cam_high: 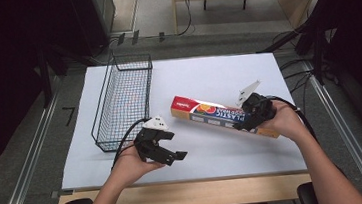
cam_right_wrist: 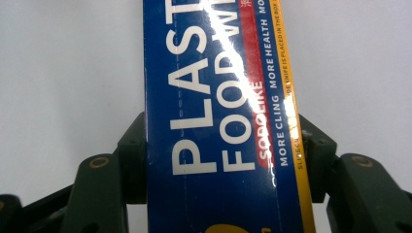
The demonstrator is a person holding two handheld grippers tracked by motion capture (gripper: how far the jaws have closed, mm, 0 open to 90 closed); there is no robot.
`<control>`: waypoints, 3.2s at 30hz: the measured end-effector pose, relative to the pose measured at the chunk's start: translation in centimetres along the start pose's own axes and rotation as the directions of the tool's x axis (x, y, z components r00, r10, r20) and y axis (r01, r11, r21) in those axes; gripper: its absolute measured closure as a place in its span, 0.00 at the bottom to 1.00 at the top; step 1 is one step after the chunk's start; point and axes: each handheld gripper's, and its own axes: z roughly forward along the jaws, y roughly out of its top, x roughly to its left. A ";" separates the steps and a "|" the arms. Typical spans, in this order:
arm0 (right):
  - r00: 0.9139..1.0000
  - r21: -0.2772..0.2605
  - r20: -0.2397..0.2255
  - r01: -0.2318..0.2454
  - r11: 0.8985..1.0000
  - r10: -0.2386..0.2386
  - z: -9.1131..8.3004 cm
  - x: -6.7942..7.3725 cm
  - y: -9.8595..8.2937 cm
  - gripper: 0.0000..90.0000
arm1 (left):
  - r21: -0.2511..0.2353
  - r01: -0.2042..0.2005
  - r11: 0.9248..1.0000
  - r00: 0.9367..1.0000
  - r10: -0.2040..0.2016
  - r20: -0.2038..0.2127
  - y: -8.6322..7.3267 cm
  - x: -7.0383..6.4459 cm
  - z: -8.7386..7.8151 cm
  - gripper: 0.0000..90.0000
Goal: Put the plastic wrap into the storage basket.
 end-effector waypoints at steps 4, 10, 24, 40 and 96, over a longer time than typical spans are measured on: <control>1.000 -0.004 -0.020 0.014 1.000 -0.014 -0.3 0.7 -0.6 0.45 | 0.002 -0.012 1.000 1.000 0.012 -0.001 0.2 0.1 -0.3 0.20; 0.997 -0.009 -0.053 0.052 0.999 -0.052 -0.5 1.8 -0.8 0.45 | 0.002 -0.020 1.000 1.000 0.020 -0.015 0.5 0.1 -0.6 0.20; 0.981 -0.015 -0.132 0.142 0.990 -0.143 -0.9 3.8 -0.3 0.45 | 0.007 -0.115 0.993 0.993 0.115 -0.017 2.7 0.1 0.0 0.21; 0.951 -0.033 -0.197 0.235 0.971 -0.237 -0.7 5.8 0.7 0.45 | 0.104 -0.196 0.975 0.981 0.194 0.031 4.6 -0.6 2.0 0.23; 0.908 -0.078 -0.208 0.356 0.931 -0.364 -0.9 8.5 3.0 0.32 | 0.292 -0.299 0.908 0.954 0.296 0.054 4.3 -3.7 4.9 0.44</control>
